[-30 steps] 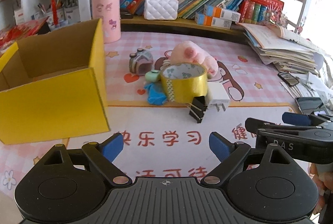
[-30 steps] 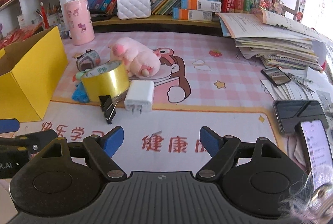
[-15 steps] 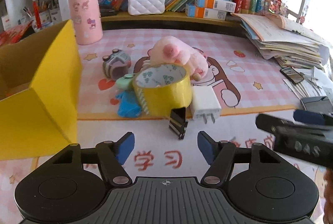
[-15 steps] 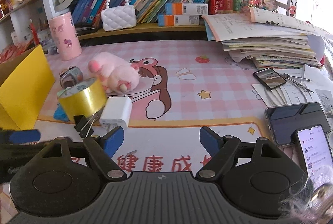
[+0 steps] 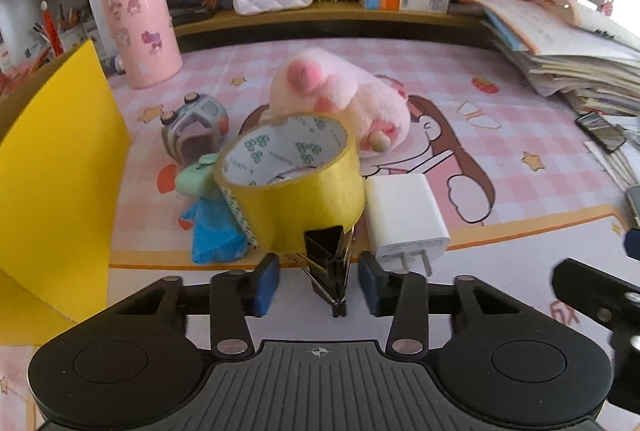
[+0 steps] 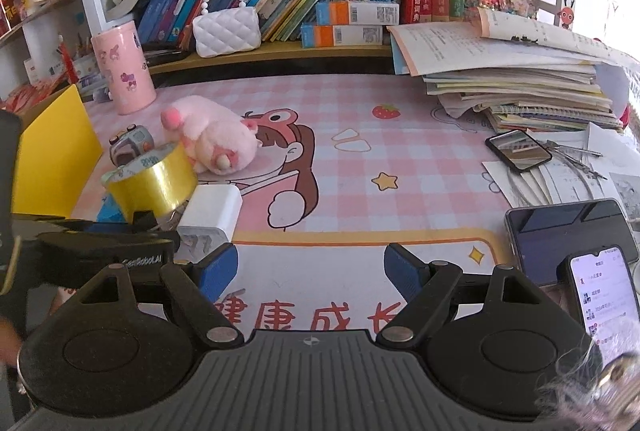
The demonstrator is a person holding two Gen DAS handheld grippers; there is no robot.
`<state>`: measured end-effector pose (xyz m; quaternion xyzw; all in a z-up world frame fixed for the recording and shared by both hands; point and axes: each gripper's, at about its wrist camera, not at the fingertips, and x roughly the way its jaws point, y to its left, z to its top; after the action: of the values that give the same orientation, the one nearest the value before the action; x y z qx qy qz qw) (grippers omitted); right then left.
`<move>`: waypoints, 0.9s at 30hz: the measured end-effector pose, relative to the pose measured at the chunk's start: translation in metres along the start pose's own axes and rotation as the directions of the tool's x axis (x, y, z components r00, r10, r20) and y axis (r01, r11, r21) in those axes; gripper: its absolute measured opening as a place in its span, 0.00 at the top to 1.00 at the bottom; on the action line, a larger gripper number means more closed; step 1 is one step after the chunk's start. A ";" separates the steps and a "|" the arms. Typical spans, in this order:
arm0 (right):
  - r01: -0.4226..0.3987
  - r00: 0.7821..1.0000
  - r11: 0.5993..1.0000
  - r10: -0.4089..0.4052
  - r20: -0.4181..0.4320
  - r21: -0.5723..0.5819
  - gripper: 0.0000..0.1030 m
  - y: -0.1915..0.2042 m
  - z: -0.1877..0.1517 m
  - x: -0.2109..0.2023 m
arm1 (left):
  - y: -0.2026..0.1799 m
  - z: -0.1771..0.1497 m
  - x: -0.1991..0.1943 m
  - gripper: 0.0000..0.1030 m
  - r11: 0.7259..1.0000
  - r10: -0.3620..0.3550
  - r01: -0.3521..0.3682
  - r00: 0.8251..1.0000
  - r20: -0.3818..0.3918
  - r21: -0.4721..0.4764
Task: Organize objects
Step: 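Grasp the black binder clip with the left tool while the right tool approaches the white charger, then close the right tool on the white charger plug while the left tool holds the clip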
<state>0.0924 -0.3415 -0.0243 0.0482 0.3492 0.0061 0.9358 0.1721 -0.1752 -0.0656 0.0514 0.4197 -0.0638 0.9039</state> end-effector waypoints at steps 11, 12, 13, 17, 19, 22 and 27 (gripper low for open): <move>-0.049 0.999 0.999 0.049 -0.009 -0.014 0.23 0.010 0.004 0.012 | 0.026 -0.017 -0.038 0.78 0.996 -0.071 0.072 0.997 0.021 -0.054; -0.060 0.998 0.998 0.060 -0.014 -0.019 0.23 0.014 0.005 0.015 | 0.031 -0.022 -0.044 0.78 0.994 -0.078 0.079 0.997 0.015 -0.073; -0.073 0.997 0.997 0.072 -0.018 -0.026 0.23 0.018 0.006 0.018 | 0.035 -0.027 -0.049 0.78 0.992 -0.084 0.084 0.996 0.010 -0.091; -0.117 0.993 0.990 0.116 -0.015 -0.075 0.23 0.039 0.010 0.031 | 0.051 -0.040 -0.067 0.78 0.987 -0.068 0.068 0.998 0.008 -0.142; -0.130 0.992 0.986 0.130 -0.011 -0.104 0.23 0.049 0.012 0.039 | 0.060 -0.040 -0.077 0.78 0.986 -0.046 0.049 0.999 0.025 -0.162; -0.125 0.992 0.983 0.126 -0.007 -0.133 0.24 0.061 0.016 0.054 | 0.073 -0.040 -0.091 0.78 0.978 -0.032 0.042 0.998 0.055 -0.203; -0.098 0.995 0.978 0.096 -0.024 -0.183 0.32 0.074 0.020 0.080 | 0.086 -0.044 -0.102 0.78 0.972 -0.019 0.033 0.998 0.062 -0.232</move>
<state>0.1674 -0.2661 -0.0544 -0.0214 0.3515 0.0843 0.9321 0.0871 -0.0769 -0.0123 -0.0622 0.3982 -0.0275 0.9148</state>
